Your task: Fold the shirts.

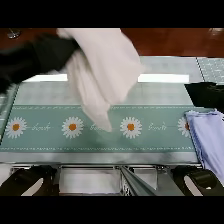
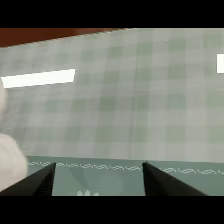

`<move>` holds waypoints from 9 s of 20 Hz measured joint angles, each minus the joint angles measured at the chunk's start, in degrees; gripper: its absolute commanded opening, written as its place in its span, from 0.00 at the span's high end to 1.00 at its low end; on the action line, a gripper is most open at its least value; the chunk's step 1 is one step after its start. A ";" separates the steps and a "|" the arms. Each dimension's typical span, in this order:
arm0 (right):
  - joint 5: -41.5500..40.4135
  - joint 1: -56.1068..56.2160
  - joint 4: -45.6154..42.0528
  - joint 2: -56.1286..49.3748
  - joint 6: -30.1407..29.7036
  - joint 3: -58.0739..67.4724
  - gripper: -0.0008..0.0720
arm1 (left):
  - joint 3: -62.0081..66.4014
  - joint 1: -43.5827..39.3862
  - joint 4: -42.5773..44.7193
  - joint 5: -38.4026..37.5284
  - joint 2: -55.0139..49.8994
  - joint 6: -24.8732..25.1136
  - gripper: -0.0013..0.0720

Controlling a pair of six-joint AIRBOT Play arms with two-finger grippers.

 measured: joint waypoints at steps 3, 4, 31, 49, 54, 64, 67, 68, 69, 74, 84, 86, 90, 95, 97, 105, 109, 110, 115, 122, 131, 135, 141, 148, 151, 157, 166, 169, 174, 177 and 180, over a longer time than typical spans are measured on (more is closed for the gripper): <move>-1.09 0.00 2.67 0.17 0.00 -4.11 0.14 | -13.09 -3.48 0.66 1.64 0.00 -0.50 0.93; -2.12 0.00 4.00 0.00 -0.02 -6.10 0.14 | -17.00 -3.69 0.74 1.86 -0.02 -0.68 0.93; -1.64 -4.70 10.36 -9.35 -2.23 -27.26 0.14 | -18.93 0.39 -4.87 -16.09 -26.01 1.01 0.93; -27.82 31.21 34.18 -45.51 3.76 -17.59 0.96 | -5.44 12.48 -7.93 -25.53 -31.91 5.46 0.93; -27.08 29.92 35.43 -47.01 -1.75 -11.23 0.97 | -5.03 13.09 -8.33 -25.83 -30.77 7.28 0.93; -13.27 14.05 9.01 -24.28 -1.49 27.85 0.97 | 17.57 25.51 -12.63 -14.71 -10.97 4.85 0.93; -5.66 13.20 4.50 -16.72 -2.69 34.53 0.97 | 23.58 28.92 -9.49 -17.66 -3.69 2.19 0.93; -2.89 13.00 3.26 -13.97 -3.08 35.74 0.97 | 24.61 29.94 -6.95 -18.75 -0.90 1.11 0.93; -0.04 12.90 2.34 -11.26 -3.23 36.57 0.97 | 25.33 30.82 -4.00 -19.61 1.86 -0.17 0.93; 10.58 12.66 0.24 -1.77 -4.63 38.25 0.97 | 26.53 32.76 11.30 -26.88 13.29 -4.50 0.93; 17.94 12.66 -5.60 0.92 2.82 19.56 0.97 | -13.57 25.70 12.22 -38.91 19.32 -10.93 0.93; 16.48 12.66 -11.43 -1.44 5.62 14.73 0.97 | -24.06 22.29 10.51 -31.61 18.60 -11.02 0.93; 9.77 11.67 -18.58 -12.17 8.70 10.73 0.96 | -35.30 11.87 8.72 -10.58 11.69 -10.29 0.93; -3.82 4.63 -11.50 -30.77 8.63 11.37 0.88 | -33.81 1.77 7.72 9.92 -4.00 -9.97 0.23; -7.41 1.09 -4.22 -37.86 5.84 13.99 0.13 | -30.12 1.25 7.50 12.20 -9.42 -10.14 0.03; 6.58 -21.75 10.10 -43.36 -11.41 21.11 0.13 | -10.12 24.76 19.85 -6.80 -17.51 -8.85 0.03; 5.42 -29.55 10.45 -32.44 -14.71 3.45 0.14 | -8.50 31.01 14.84 -13.44 -22.77 -0.81 0.03; 4.24 -30.08 12.55 -29.66 -15.85 -2.08 0.14 | -8.04 30.64 12.20 -14.38 -24.59 2.73 0.03; 1.25 -25.88 22.18 -21.59 -20.06 -20.44 0.14 | -2.14 24.06 6.32 -16.92 -35.71 13.27 0.03; -1.51 -14.71 24.46 -19.50 -17.03 -26.08 0.14 | 4.87 17.18 9.62 -23.28 -46.84 12.83 0.93; -2.12 6.05 22.93 -19.54 -2.05 -29.99 0.14 | 8.17 17.75 10.27 -32.81 -48.43 13.53 0.93; -9.51 14.05 24.85 -23.82 2.93 -30.56 0.14 | 8.68 18.38 10.32 -34.51 -47.89 13.03 0.93; -19.12 16.98 29.07 -34.42 2.43 -25.75 0.63 | 8.81 18.58 10.27 -34.99 -46.73 11.61 0.93; -17.03 13.68 30.95 -39.76 -7.61 -11.87 0.97 | 9.40 20.06 8.57 -33.16 -40.41 8.61 0.93; -12.39 7.78 25.29 -35.63 -8.41 3.69 0.97 | 11.82 24.17 1.60 -29.33 -32.00 8.31 0.93; -0.85 1.14 12.79 -23.23 -8.46 35.54 0.97 | 22.56 35.01 -7.78 -23.43 -12.31 7.41 0.93; 9.90 0.00 5.40 -0.07 -8.92 45.38 0.97 | 38.75 39.69 6.60 -22.36 12.33 1.60 0.93; 12.28 0.00 4.37 2.54 -8.85 45.64 0.97 | 40.02 34.62 14.67 -24.13 16.35 -0.22 0.93; 14.40 0.00 3.80 2.54 -8.46 45.70 0.97 | 40.35 29.20 20.26 -25.62 14.82 -1.53 0.93; 17.07 0.00 2.60 0.37 -8.41 44.68 0.97 | 37.81 28.30 17.75 -27.47 9.38 -1.55 0.93; 18.84 0.00 1.25 -2.27 -8.26 39.19 0.97 | 32.83 27.89 14.14 -29.20 2.03 -0.68 0.93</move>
